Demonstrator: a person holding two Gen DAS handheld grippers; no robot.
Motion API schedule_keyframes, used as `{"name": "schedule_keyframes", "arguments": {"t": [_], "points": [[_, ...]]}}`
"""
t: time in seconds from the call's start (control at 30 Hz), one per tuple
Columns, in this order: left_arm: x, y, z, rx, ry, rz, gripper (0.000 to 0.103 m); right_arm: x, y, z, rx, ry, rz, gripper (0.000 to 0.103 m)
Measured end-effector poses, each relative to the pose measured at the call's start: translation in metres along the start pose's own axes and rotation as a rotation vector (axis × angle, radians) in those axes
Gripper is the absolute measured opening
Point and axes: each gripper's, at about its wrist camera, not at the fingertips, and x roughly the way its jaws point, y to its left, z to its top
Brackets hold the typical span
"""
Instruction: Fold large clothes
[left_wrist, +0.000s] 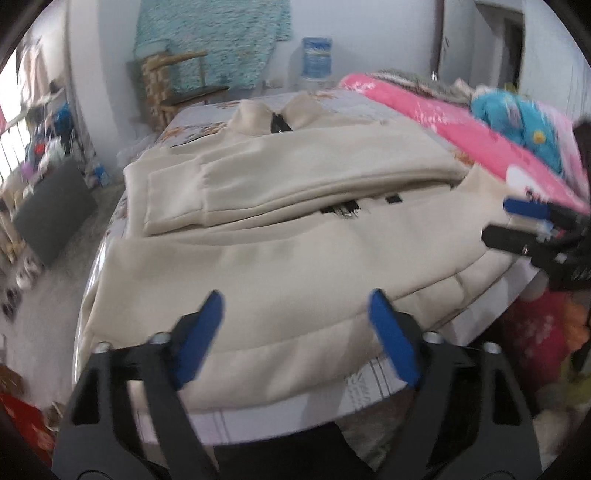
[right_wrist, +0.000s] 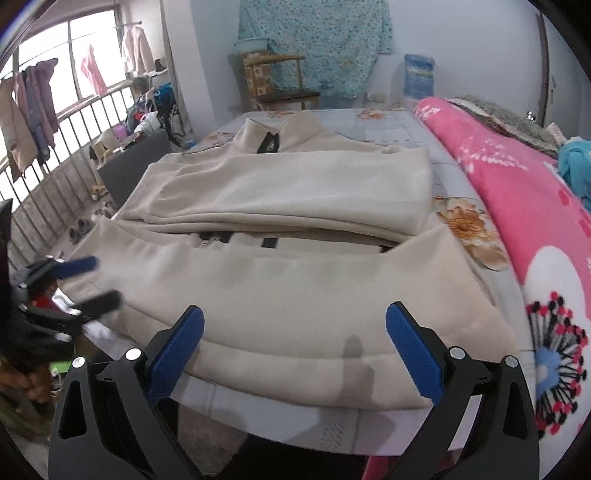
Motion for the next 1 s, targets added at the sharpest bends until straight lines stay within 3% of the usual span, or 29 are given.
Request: {"name": "schedule_keyframes", "arguments": {"t": [0.23, 0.3, 0.4, 0.47, 0.53, 0.77, 0.93, 1.0], "points": [[0.037, 0.007, 0.014, -0.056, 0.049, -0.017, 0.058, 0.039, 0.001, 0.016, 0.034, 0.101, 0.032, 0.071], [0.040, 0.003, 0.015, -0.041, 0.024, 0.014, 0.049, 0.047, 0.008, 0.015, -0.016, 0.127, -0.009, 0.067], [0.040, -0.003, 0.013, -0.017, -0.006, 0.032, 0.025, 0.047, 0.016, 0.015, -0.073, 0.141, -0.038, 0.045], [0.039, -0.009, 0.012, 0.009, -0.027, 0.050, 0.004, 0.045, 0.018, 0.016, -0.088, 0.152, -0.031, 0.017], [0.037, -0.012, 0.012, 0.035, -0.040, 0.074, 0.003, 0.044, 0.018, 0.016, -0.097, 0.158, -0.038, 0.007], [0.007, 0.000, 0.034, 0.002, -0.162, 0.071, 0.002, 0.024, 0.020, 0.040, -0.083, 0.061, -0.043, 0.004], [0.046, 0.003, 0.028, -0.004, -0.065, 0.076, 0.002, 0.058, 0.016, 0.039, -0.082, 0.090, -0.059, 0.004], [0.049, 0.000, 0.023, 0.007, -0.073, 0.091, 0.003, 0.065, 0.012, 0.034, -0.080, 0.080, -0.051, 0.004]]}}
